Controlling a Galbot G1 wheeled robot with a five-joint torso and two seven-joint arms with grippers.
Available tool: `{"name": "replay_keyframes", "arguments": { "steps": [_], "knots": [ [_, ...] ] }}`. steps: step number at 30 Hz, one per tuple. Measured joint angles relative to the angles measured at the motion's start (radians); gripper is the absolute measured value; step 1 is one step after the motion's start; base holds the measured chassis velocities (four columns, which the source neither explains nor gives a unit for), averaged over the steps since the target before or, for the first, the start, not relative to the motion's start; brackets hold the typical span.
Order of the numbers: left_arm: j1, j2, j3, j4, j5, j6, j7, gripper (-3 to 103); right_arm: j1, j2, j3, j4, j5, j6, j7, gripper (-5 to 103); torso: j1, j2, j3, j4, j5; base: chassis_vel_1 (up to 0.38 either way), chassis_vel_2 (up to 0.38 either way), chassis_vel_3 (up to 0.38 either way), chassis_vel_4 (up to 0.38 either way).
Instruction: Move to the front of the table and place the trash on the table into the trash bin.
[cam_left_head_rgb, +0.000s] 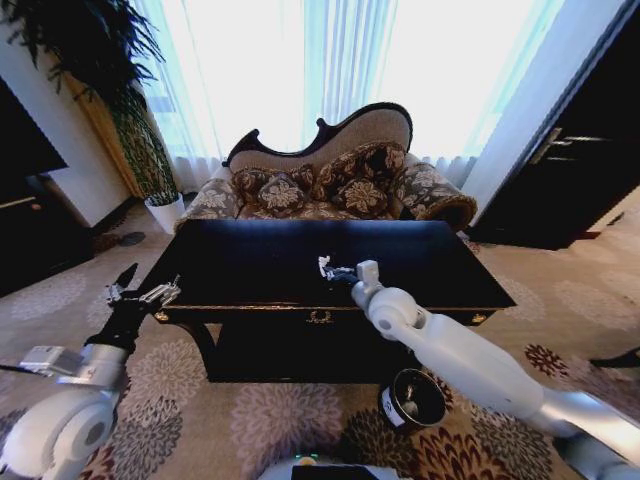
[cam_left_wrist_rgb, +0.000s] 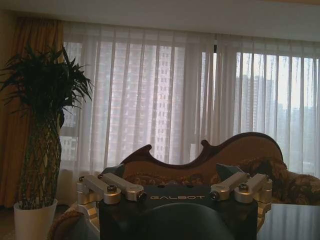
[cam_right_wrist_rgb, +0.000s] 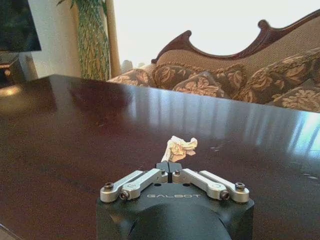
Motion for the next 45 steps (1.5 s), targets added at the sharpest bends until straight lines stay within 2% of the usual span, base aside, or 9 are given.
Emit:
{"name": "replay_keyframes", "arguments": {
  "steps": [8,10,12,15,16,21,31,40,45],
  "knots": [
    [0.0,0.0,0.0,0.0,0.0,0.0,0.0,100,-0.182,-0.082,0.215,0.101,-0.071,0.044,-0.094,0,0.0,0.0,0.0,0.0001,-0.0002,0.0,0.0,0.0,0.0],
    [0.0,0.0,0.0,0.0,0.0,0.0,0.0,100,-0.31,-0.115,0.333,0.139,-0.144,0.09,-0.173,0,0.0,0.0,0.0,0.0,-0.0002,0.0,0.0,0.0,0.0],
    [0.0,0.0,0.0,0.0,0.0,0.0,0.0,100,-0.345,-0.121,0.364,0.149,-0.158,0.102,-0.191,0,0.0,0.0,0.0,-0.0002,0.0001,0.0,0.0,0.0,0.0],
    [0.0,0.0,0.0,0.0,0.0,0.0,0.0,100,-0.511,-0.125,0.532,0.186,-0.189,0.163,-0.24,0,0.0,0.0,0.0,-0.0003,-0.0002,0.0,0.0,0.0,0.0],
    [0.0,0.0,0.0,0.0,0.0,0.0,0.0,100,-0.511,-0.125,0.532,0.186,-0.189,0.163,-0.24,0,0.0,0.0,0.0,-0.0003,-0.0002,0.0,0.0,0.0,0.0],
    [0.0,0.0,0.0,0.0,0.0,0.0,0.0,100,-0.654,-0.078,0.672,0.16,-0.244,0.301,-0.285,0,0.0,0.0,0.0,0.0,-0.0001,0.0,0.0,0.0,0.0],
    [0.0,0.0,0.0,0.0,0.0,0.0,0.0,100,-0.871,0.059,0.811,0.163,-0.323,0.468,-0.378,0,0.0,0.0,0.0,0.0,-0.0003,0.0,0.0,0.0,0.0],
    [0.0,0.0,0.0,0.0,0.0,0.0,0.0,100,-1.022,0.14,0.941,0.162,-0.357,0.591,-0.433,0,0.0,0.0,0.0,0.0,-0.0002,0.0,0.0,0.0,0.0],
    [0.0,0.0,0.0,0.0,0.0,0.0,0.0,100,-1.116,0.191,1.013,0.103,-0.367,0.714,-0.501,0,0.0,0.0,0.0,0.0,-0.0001,0.0,0.0,0.0,0.0]
  ]
}}
